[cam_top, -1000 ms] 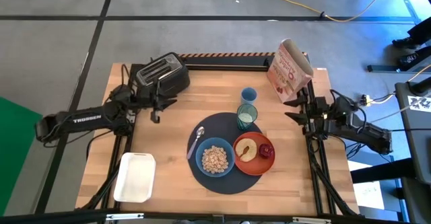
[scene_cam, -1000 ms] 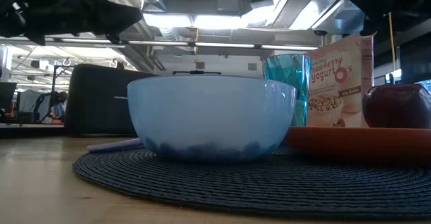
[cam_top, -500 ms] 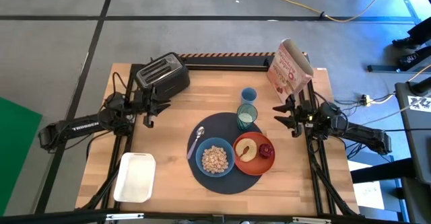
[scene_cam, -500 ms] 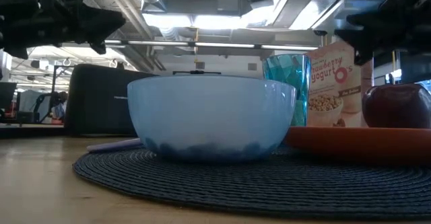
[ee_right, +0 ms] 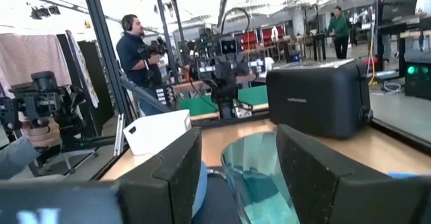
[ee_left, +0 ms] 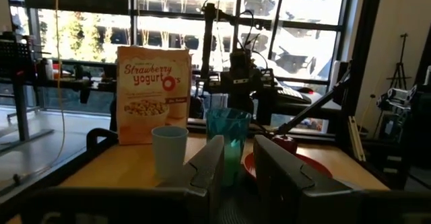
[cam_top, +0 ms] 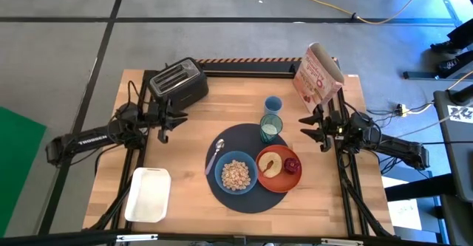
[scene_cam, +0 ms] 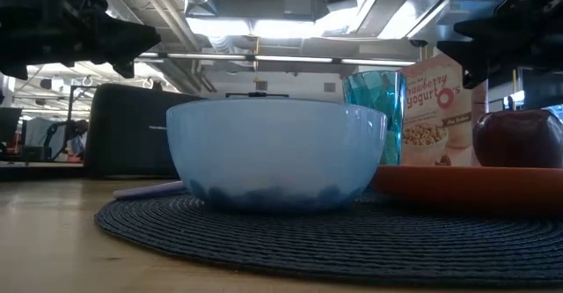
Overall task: Arrange a breakfast setting
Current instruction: Return to Home Position
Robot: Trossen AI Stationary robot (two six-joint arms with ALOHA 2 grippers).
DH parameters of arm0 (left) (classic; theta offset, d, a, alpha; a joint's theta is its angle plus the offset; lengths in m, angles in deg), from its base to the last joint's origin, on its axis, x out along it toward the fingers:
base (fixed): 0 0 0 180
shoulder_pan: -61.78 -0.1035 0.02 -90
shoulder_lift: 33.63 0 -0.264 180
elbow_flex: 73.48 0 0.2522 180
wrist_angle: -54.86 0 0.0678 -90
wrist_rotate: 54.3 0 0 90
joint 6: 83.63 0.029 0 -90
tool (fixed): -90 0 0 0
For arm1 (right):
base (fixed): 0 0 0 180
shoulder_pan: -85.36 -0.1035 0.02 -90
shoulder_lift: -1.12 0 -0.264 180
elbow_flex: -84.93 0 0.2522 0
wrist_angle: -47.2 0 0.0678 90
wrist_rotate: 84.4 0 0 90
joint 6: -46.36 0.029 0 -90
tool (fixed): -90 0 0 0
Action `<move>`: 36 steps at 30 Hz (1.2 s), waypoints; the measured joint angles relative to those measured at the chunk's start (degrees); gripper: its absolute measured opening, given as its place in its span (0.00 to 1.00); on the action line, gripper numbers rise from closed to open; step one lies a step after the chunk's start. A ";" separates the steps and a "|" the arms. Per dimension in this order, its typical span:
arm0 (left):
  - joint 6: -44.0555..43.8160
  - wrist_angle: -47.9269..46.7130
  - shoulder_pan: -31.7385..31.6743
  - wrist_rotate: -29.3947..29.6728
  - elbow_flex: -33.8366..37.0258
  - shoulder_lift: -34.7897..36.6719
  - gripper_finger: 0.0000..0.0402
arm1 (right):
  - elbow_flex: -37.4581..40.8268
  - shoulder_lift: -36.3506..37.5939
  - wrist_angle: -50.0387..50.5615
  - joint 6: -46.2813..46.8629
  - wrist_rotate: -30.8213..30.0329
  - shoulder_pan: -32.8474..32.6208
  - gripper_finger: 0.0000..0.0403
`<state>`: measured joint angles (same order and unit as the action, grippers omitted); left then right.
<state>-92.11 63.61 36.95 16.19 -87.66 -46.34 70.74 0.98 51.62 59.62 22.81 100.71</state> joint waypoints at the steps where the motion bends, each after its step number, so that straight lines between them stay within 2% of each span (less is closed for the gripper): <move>1: 0.06 -0.09 0.47 0.18 0.00 -0.01 0.19 | 0.00 0.00 0.26 0.08 0.00 0.00 0.46; 5: 0.01 -0.83 1.44 1.02 0.00 1.01 0.19 | 0.00 0.00 0.40 0.20 -0.02 0.00 0.46; 9: -1.67 -2.60 2.93 7.38 0.00 2.58 0.19 | 0.00 0.00 0.41 0.20 -0.60 0.00 0.46; 15: -1.94 -6.45 11.90 15.68 0.00 2.65 0.19 | 0.00 0.00 0.64 0.17 -1.06 0.00 0.46; 19: 2.53 -9.18 15.42 16.95 -0.33 5.26 0.18 | 0.00 0.00 0.88 0.18 0.39 0.00 0.46; 23: 3.05 -19.96 15.45 18.09 -2.64 10.70 0.12 | 0.00 0.00 -0.29 0.41 1.37 0.00 0.46; 28: 3.19 -24.36 15.38 18.43 -2.71 12.57 0.01 | 0.00 0.00 0.13 0.46 0.17 0.04 0.45; 32: 1.12 -23.55 15.43 18.61 -0.75 12.53 0.01 | 0.02 -0.01 0.38 0.52 -0.15 0.04 0.39; 36: 1.34 -21.78 15.57 18.29 -0.04 12.20 0.00 | 0.02 -0.02 0.46 0.44 -0.86 0.02 0.22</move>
<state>-90.77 41.84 52.52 34.47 -87.71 -34.14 70.77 0.96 52.08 60.05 21.95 100.74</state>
